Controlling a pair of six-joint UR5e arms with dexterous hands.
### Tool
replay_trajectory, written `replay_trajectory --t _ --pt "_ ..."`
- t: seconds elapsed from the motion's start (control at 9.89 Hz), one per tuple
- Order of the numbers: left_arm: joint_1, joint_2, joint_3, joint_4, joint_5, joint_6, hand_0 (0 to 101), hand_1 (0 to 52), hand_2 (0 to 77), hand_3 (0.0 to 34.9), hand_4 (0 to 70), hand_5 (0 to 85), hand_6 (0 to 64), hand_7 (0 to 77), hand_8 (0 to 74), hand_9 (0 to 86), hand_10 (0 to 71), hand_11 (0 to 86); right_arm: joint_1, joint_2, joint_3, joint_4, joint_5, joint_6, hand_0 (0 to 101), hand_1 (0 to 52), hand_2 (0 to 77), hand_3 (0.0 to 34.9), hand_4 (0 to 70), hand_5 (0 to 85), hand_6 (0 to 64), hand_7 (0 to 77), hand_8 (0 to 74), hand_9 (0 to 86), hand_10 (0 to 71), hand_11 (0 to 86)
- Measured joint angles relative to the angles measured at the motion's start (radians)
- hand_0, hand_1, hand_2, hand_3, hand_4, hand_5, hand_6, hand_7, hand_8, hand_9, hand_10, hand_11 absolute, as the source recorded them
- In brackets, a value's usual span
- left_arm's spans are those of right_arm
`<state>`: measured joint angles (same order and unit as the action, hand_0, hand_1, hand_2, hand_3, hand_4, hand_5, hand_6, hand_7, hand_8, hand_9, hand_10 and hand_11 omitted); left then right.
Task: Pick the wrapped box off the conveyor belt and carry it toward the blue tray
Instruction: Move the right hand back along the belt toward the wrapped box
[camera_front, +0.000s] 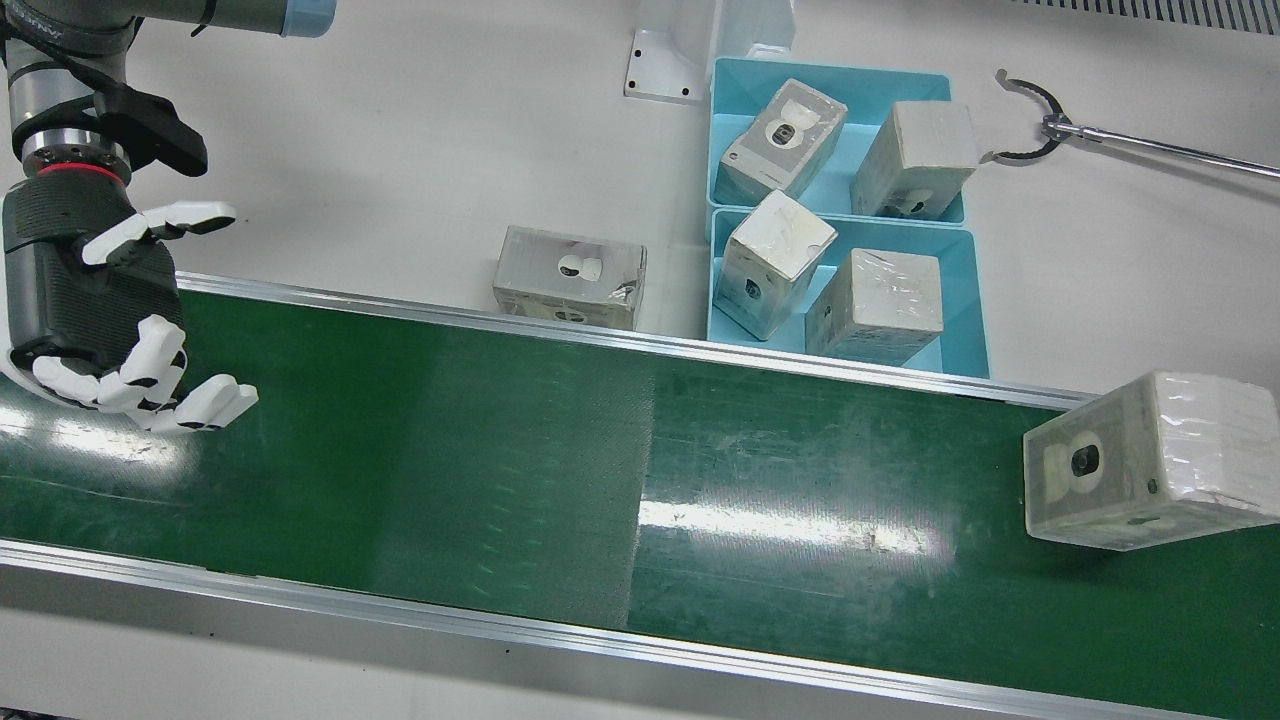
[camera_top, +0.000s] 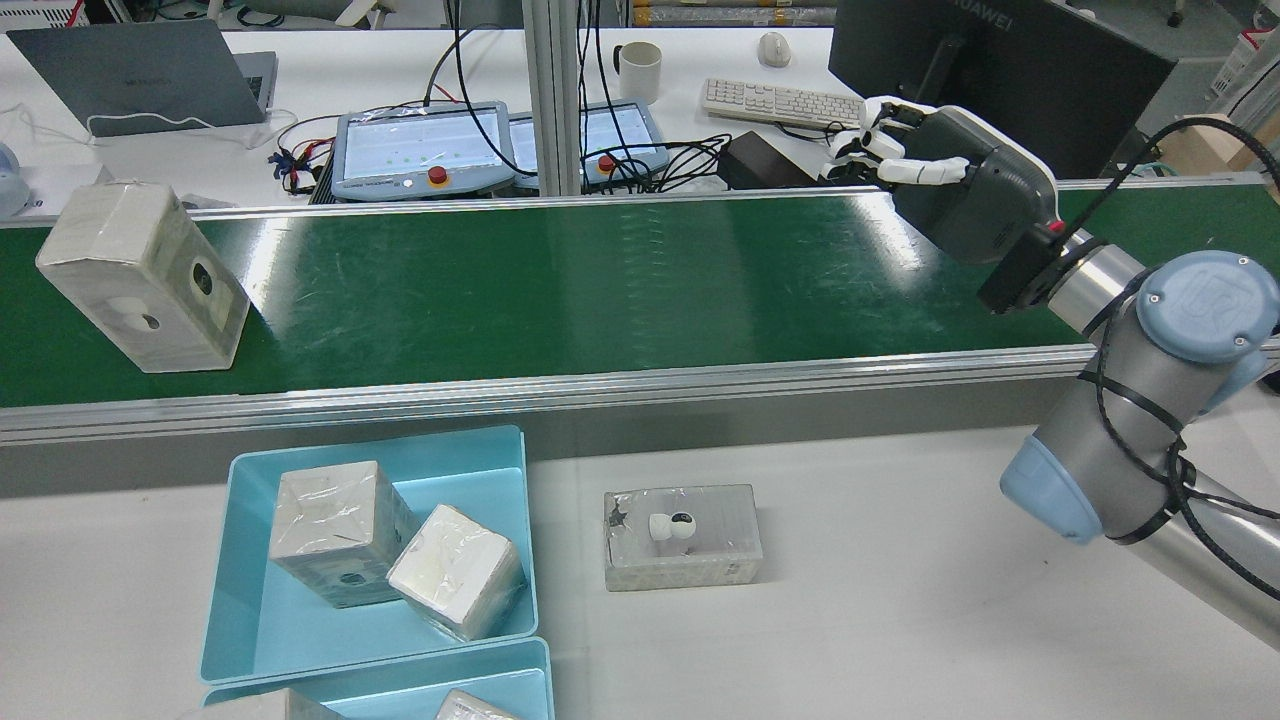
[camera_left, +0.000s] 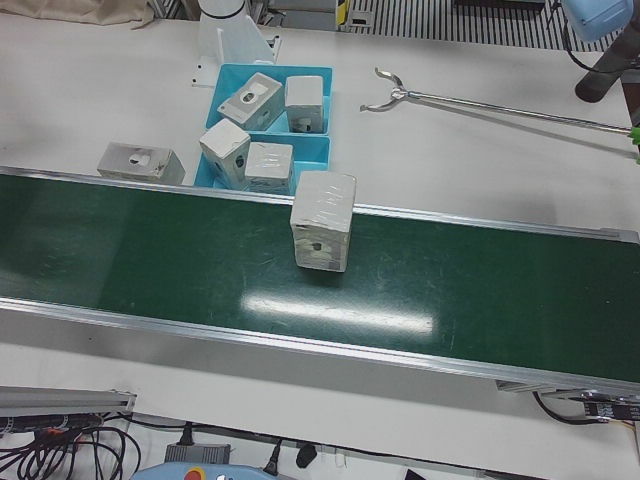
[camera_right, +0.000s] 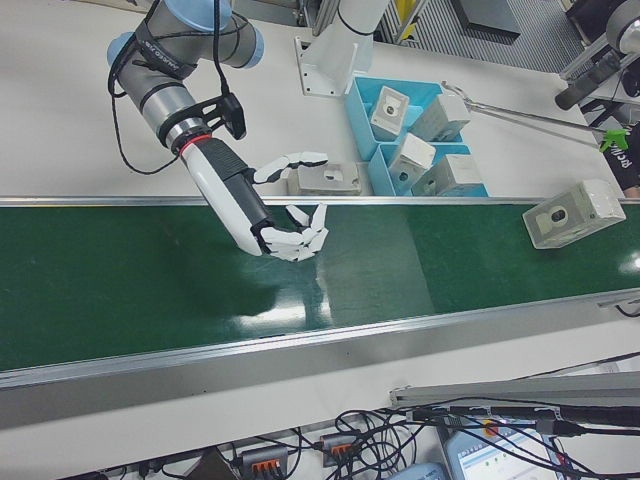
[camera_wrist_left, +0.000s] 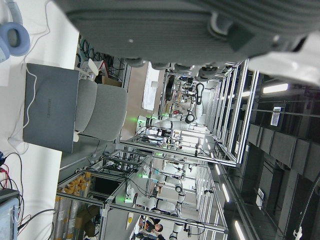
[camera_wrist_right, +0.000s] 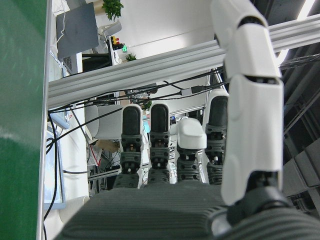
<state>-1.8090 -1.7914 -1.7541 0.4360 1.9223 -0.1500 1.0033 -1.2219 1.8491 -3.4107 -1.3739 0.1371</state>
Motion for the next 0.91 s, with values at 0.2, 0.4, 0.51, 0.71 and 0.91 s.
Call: replay_trajectory --t 0.2,0.4,0.51,0.71,0.91 --pt "0.000 0.000 0.000 0.000 0.000 0.000 0 0.0 1.1 0.0 0.0 1.1 0.0 0.5 0.5 0.0 0.5 0.0 0.000 0.018 0.003 -0.001 0.013 -0.024 50 12.5 21.3 0.3 42.5 42.5 48.0 70.4 32.2 43.6 25.6 40.9" --pt "0.000 0.000 0.000 0.000 0.000 0.000 0 0.0 0.5 0.0 0.0 1.1 0.0 0.5 0.5 0.0 0.5 0.0 -0.003 0.023 0.011 -0.003 0.042 -0.063 53 16.4 22.9 0.5 34.4 38.7 43.6 66.0 26.2 37.1 25.6 37.6" --pt "0.000 0.000 0.000 0.000 0.000 0.000 0 0.0 0.5 0.0 0.0 1.1 0.0 0.5 0.5 0.0 0.5 0.0 -0.009 0.024 0.012 -0.003 0.050 -0.088 53 20.7 22.4 0.4 31.1 36.0 33.3 52.9 19.1 29.5 18.5 28.4" --pt "0.000 0.000 0.000 0.000 0.000 0.000 0 0.0 1.1 0.0 0.0 1.1 0.0 0.5 0.5 0.0 0.5 0.0 -0.041 0.028 0.002 -0.002 0.058 -0.125 54 20.7 22.4 0.5 24.0 29.5 26.2 46.4 13.1 21.8 11.4 19.6" --pt "0.000 0.000 0.000 0.000 0.000 0.000 0 0.0 0.5 0.0 0.0 1.1 0.0 0.5 0.5 0.0 0.5 0.0 -0.087 0.051 -0.005 -0.007 0.075 -0.136 54 21.3 17.5 1.5 10.9 18.5 9.3 24.5 1.6 6.5 3.3 6.5"
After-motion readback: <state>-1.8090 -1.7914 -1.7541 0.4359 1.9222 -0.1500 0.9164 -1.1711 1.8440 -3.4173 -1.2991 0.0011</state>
